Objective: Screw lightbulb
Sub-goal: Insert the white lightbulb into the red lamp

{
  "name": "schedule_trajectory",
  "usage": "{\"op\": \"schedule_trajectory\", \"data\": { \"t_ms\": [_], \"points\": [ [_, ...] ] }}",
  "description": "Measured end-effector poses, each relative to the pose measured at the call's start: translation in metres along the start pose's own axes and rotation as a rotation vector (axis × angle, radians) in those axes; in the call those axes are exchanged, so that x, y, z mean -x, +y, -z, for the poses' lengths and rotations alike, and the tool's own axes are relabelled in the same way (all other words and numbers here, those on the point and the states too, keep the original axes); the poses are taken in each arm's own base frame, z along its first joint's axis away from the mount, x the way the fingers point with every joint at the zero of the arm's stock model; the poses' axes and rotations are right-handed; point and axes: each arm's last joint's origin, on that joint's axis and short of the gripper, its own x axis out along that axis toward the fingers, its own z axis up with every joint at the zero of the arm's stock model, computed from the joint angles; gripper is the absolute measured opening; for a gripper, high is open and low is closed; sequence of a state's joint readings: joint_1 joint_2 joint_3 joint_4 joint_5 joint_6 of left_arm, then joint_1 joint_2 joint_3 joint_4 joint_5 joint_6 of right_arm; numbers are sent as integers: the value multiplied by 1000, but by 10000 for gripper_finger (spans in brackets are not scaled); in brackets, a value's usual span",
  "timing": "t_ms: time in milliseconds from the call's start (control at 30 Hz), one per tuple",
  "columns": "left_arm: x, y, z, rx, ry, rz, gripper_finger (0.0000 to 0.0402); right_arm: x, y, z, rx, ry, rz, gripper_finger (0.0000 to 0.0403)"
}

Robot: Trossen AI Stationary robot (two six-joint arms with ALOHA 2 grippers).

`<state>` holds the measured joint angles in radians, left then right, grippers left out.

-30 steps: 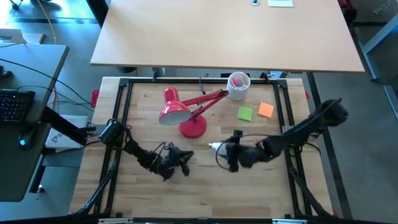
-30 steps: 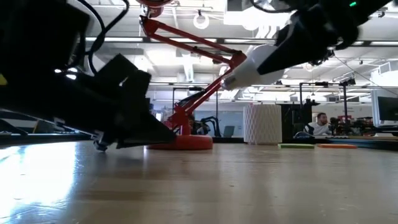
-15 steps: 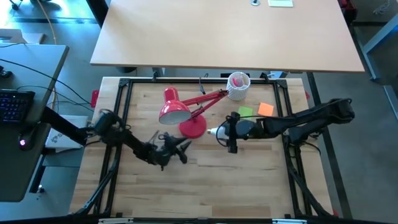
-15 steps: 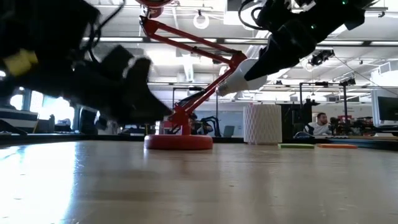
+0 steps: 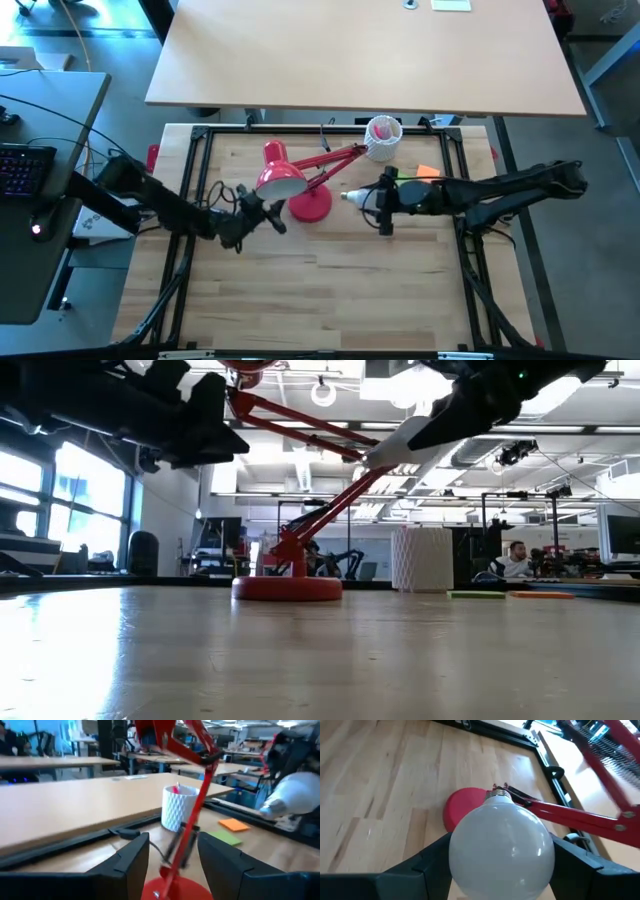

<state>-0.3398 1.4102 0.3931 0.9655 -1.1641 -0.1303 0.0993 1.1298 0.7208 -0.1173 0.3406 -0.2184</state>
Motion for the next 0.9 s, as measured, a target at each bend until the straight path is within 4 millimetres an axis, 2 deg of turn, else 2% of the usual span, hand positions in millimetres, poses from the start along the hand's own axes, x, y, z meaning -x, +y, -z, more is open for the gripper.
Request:
{"op": "schedule_trajectory", "data": {
  "t_ms": [167,400,667,900],
  "points": [
    [-20,14,-2,-88,11,-60,177,14,-3,2,7,14,-9,252],
    [-44,23,-8,-149,-2,146,195,16,-3,2,-11,22,-11,252],
    [-42,21,-28,-186,-174,184,213,17,2,2,-57,30,-9,252],
    [-39,18,-31,-183,-212,263,213,21,9,1,-63,24,24,252]
  ]
}}
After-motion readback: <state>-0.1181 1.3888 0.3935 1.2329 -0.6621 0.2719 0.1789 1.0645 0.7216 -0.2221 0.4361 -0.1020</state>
